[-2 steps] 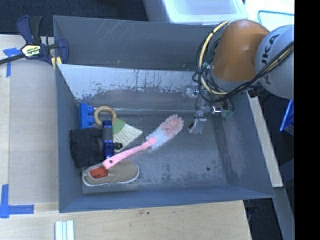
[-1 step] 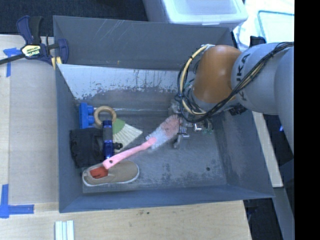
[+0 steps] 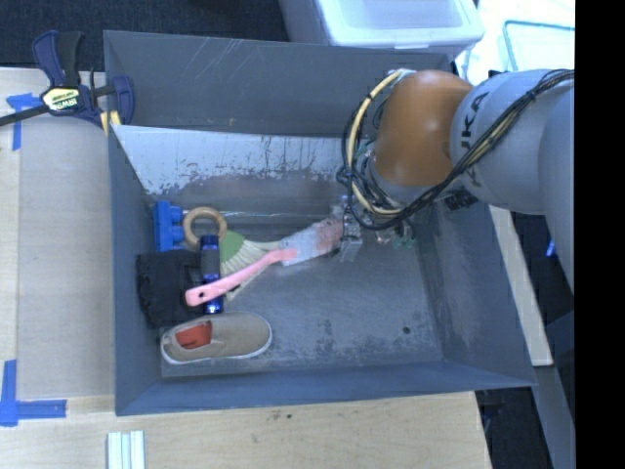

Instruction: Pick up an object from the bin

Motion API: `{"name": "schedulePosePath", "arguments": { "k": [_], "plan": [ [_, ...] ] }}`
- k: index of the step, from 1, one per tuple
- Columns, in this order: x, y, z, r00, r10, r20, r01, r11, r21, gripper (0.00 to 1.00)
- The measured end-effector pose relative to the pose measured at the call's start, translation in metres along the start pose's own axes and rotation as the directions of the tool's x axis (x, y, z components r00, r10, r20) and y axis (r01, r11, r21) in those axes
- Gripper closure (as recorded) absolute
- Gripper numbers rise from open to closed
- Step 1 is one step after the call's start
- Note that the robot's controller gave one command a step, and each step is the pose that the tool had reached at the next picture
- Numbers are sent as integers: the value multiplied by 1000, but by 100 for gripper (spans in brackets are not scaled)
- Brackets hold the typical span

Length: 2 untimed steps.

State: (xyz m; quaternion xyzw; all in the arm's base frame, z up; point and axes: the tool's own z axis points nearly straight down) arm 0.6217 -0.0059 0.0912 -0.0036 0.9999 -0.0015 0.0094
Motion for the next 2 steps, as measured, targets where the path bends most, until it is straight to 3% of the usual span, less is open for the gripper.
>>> {"name": "schedulePosePath", "arguments": {
  "k": [1, 2],
  "plan": [
    [0, 0, 0, 1000, 0, 0, 0, 1000, 0, 100],
    [7, -1, -108, 1000, 8, 0, -8, 1000, 0, 100]
  ]
}}
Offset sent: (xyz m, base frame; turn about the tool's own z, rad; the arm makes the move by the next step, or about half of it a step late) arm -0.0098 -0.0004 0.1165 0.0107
